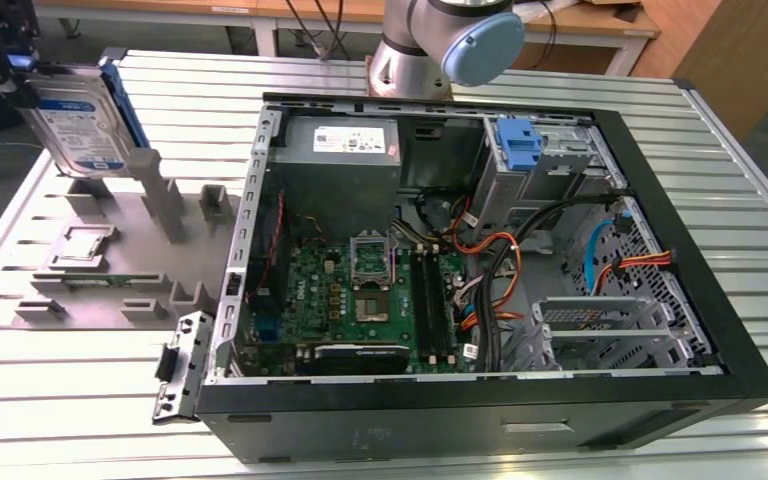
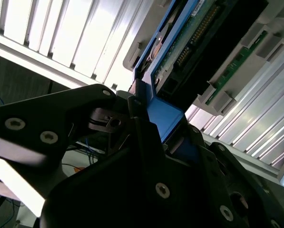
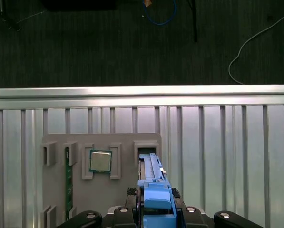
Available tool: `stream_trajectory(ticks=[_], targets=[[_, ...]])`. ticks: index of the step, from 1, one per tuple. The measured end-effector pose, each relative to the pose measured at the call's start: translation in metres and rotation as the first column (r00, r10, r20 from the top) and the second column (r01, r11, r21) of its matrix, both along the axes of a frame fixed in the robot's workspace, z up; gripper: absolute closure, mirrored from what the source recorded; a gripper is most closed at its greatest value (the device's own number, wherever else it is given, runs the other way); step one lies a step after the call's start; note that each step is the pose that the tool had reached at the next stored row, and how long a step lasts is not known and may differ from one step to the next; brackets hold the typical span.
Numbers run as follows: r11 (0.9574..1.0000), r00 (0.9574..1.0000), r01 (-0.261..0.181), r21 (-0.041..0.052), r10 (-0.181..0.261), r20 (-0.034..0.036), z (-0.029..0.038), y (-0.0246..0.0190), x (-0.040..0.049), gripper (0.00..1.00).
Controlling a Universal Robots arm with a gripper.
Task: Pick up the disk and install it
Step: 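Pick up the disk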
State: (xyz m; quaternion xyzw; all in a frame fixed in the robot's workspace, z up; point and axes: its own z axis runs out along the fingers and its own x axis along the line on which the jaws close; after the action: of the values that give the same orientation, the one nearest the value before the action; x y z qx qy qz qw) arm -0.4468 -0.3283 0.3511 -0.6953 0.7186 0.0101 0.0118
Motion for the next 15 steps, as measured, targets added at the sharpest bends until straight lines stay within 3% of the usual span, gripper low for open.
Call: stream_trajectory(ticks=[15], targets=[[1.0,1.0,0.0,0.0,0.0,0.0,0.0037,0.0,0.0,0.64]])
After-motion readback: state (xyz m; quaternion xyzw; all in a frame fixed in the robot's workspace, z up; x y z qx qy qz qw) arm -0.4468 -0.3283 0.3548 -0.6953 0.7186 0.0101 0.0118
